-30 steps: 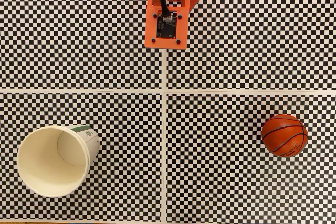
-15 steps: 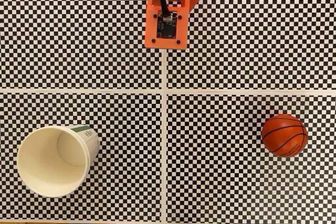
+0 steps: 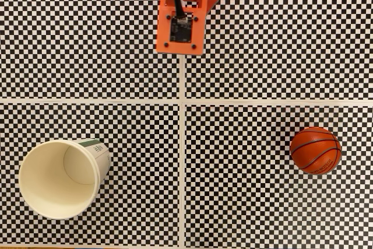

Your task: Grasp basketball and place into cup.

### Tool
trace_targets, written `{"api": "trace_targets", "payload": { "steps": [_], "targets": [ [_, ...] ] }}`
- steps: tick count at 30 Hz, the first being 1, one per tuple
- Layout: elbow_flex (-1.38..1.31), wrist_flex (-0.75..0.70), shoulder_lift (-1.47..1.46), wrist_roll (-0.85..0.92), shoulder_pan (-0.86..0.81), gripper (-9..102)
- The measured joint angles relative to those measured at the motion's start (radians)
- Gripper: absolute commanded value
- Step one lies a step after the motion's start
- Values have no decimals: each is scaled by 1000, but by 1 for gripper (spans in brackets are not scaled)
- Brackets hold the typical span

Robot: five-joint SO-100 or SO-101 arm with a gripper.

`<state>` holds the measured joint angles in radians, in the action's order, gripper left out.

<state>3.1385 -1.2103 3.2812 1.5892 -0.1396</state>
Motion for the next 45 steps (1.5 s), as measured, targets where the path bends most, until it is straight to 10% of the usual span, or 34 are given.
{"api": "trace_targets", "payload": {
  "steps": [23,45],
  "targets": [
    [-382,28,-77,-77,91,9],
    [-1278,-103,-919,-227,288,34]
  ]
}}
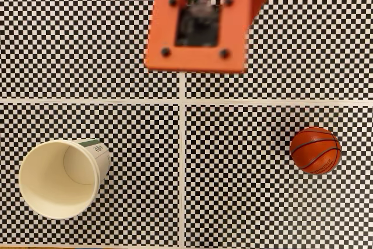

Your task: Grasp basketball and place into cup.

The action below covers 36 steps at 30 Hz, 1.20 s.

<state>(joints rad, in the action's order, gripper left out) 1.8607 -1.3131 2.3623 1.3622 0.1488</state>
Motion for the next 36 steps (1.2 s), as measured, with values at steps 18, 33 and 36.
{"api": "trace_targets", "payload": {
  "steps": [18,33,36],
  "targets": [
    [-426,-29,-462,-109,137,54],
    [-957,-288,-899,-153,233,60],
    [-1005,-296,-930,-153,255,61]
  ]
}}
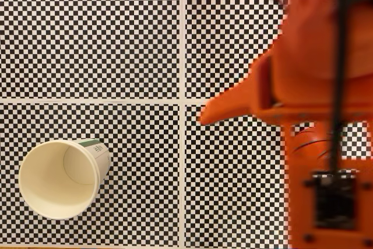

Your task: Grasp basketball and place into cup.

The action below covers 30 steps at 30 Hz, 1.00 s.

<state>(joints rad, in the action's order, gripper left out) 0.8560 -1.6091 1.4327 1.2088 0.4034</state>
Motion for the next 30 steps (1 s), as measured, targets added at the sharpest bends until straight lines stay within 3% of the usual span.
{"api": "trace_targets", "payload": {
  "steps": [18,30],
  "targets": [
    [-341,-32,-362,0,117,61],
    [-445,-57,-433,34,198,65]
  ]
}}
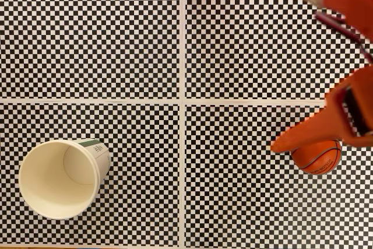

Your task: Grasp basketball and place into cup.

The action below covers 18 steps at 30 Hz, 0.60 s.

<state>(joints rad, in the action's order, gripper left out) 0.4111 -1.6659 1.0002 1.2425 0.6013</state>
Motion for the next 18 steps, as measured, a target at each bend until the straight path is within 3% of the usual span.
{"api": "trace_targets", "payload": {
  "steps": [18],
  "targets": [
    [-298,-9,-261,-8,25,66]
  ]
}}
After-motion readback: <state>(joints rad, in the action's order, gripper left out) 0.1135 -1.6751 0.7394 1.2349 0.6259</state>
